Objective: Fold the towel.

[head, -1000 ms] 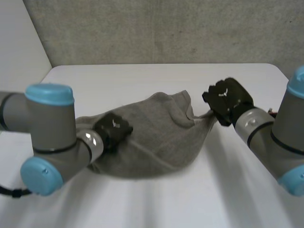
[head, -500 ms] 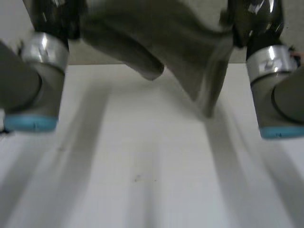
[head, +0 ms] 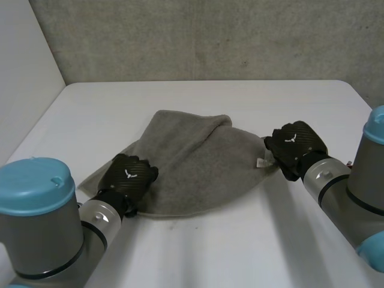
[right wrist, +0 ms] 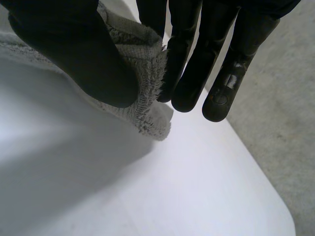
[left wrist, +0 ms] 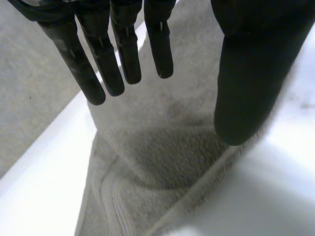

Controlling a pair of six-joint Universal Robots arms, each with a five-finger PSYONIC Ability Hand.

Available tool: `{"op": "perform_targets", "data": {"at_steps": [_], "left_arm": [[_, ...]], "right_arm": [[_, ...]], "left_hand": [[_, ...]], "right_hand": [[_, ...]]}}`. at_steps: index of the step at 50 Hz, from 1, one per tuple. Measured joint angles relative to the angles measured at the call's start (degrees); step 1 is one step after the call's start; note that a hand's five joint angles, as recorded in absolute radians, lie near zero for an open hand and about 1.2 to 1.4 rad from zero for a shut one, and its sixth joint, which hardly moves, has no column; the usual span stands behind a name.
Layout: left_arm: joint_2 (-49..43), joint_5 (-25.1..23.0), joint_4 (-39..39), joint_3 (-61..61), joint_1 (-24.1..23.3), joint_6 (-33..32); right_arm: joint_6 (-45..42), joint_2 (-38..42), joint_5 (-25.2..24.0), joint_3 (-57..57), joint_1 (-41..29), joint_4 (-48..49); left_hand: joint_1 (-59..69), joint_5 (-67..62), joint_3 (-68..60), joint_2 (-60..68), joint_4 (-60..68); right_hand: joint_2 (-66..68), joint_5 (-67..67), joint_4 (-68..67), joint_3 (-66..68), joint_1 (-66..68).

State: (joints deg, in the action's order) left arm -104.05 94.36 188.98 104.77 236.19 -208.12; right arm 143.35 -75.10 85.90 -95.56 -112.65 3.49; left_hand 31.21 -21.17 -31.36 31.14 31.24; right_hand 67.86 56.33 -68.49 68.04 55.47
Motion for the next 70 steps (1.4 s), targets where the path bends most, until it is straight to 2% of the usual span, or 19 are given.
{"op": "perform_targets", "data": {"at_steps": [7,10,11,19,24,31,37,38,40,42,43,45,49,53,54,60,64,67,70], "left_arm": [[2.14,0.05,0.05,-0.26,1.28,0.05],[2.27,-0.09,0.33,-0.01,3.18,0.22],[2.26,-0.20,0.33,0.14,3.86,0.34],[2.12,-1.41,-0.20,1.56,5.48,2.68],[2.03,-2.45,-1.41,2.21,5.66,8.00],[0.96,-3.84,-2.59,2.23,5.84,14.59],[-2.57,-4.79,-2.35,1.81,6.06,16.51],[-3.15,-4.80,-2.21,1.70,6.09,16.55],[-4.92,-4.77,-1.58,1.20,6.17,16.58],[-6.08,-4.69,-0.85,0.68,6.23,16.54],[-6.94,-4.59,-0.17,0.25,6.27,16.46],[-7.88,-4.44,0.95,-0.37,6.49,16.29],[-7.86,-4.32,2.31,-0.93,7.53,15.88],[-4.85,-4.45,3.09,-0.95,9.68,15.50],[-0.52,-4.69,3.23,-0.77,11.38,15.07],[10.82,-5.20,2.47,-0.56,13.77,11.88],[19.97,-6.67,-0.15,-0.73,15.33,5.25],[21.63,-7.63,-1.78,-0.80,15.69,2.69],[23.15,-10.62,-8.21,-0.95,16.49,-4.45]], "right_arm": [[4.18,-3.45,-0.67,-0.86,-0.12,0.53],[8.89,-5.46,-0.87,-0.83,-0.18,0.58],[13.00,-7.20,-1.00,-0.46,-0.24,0.51],[23.10,-14.81,-0.75,2.66,-0.61,0.21],[24.78,-19.28,0.70,5.48,-1.10,-0.59],[24.66,-20.78,3.76,7.85,-3.46,-2.01],[24.40,-20.69,6.13,9.50,-6.32,-2.69],[24.39,-20.65,6.37,9.72,-6.53,-2.79],[24.37,-20.65,6.70,10.07,-6.70,-3.01],[24.35,-20.70,6.80,10.24,-6.65,-3.14],[24.33,-20.80,6.85,10.34,-6.55,-3.24],[24.19,-21.08,6.80,10.38,-6.32,-3.41],[23.70,-21.34,6.45,10.25,-6.02,-3.90],[22.33,-21.32,5.85,10.10,-5.47,-5.08],[19.04,-21.00,5.40,9.86,-4.36,-6.84],[7.16,-19.11,4.72,8.83,-2.23,-11.46],[-4.71,-17.18,4.61,7.48,-1.64,-15.92],[-8.17,-16.56,4.62,6.90,-1.62,-17.61],[-14.92,-14.16,4.65,5.32,-1.76,-22.22]], "left_hand": [[-4.91,5.42,5.54,-5.35,-5.60],[-6.57,6.94,6.91,-6.74,-6.94],[-7.00,7.51,7.50,-7.32,-7.50],[-7.18,7.81,7.74,-7.59,-7.81],[-7.18,7.81,7.73,-7.59,-7.80],[-7.12,7.27,7.59,-7.30,-7.37],[-6.39,6.17,6.42,-6.22,-6.31],[-5.57,5.51,5.42,-5.24,-5.61],[6.39,-4.85,-4.60,5.33,4.75],[8.31,-6.67,-6.56,7.84,6.70],[23.56,-22.68,-23.06,23.44,22.60],[31.30,-31.05,-30.81,31.57,31.05],[34.42,-35.42,-35.78,36.10,35.70],[35.99,-37.59,-37.76,38.06,37.91],[36.17,-37.64,-37.95,38.25,38.09],[36.19,-37.93,-38.20,38.47,38.36],[36.16,-38.05,-38.23,38.54,38.49],[36.19,-38.06,-38.23,38.54,38.49],[36.20,-38.09,-38.24,38.54,38.50]], "right_hand": [[0.00,0.00,0.00,0.00,0.00],[0.00,0.00,0.00,0.00,0.00],[0.00,0.00,0.00,0.00,0.00],[0.00,0.00,0.00,0.00,0.00],[0.00,0.00,0.00,0.00,0.00],[0.00,0.01,0.00,0.00,0.00],[0.00,0.00,0.00,0.00,0.00],[0.00,0.00,0.00,0.00,0.00],[0.00,0.00,0.00,0.00,0.00],[0.00,0.00,0.00,0.00,0.00],[0.00,0.00,0.00,0.00,0.00],[0.00,0.00,0.00,0.00,0.00],[0.00,0.00,0.00,0.00,0.00],[0.00,0.00,0.00,0.00,0.00],[0.00,0.00,0.00,0.00,0.00],[0.00,0.00,0.00,0.00,0.00],[0.00,0.00,0.00,0.00,0.00],[0.00,0.01,0.00,0.00,0.00],[0.00,0.00,0.00,0.00,0.00]]}}
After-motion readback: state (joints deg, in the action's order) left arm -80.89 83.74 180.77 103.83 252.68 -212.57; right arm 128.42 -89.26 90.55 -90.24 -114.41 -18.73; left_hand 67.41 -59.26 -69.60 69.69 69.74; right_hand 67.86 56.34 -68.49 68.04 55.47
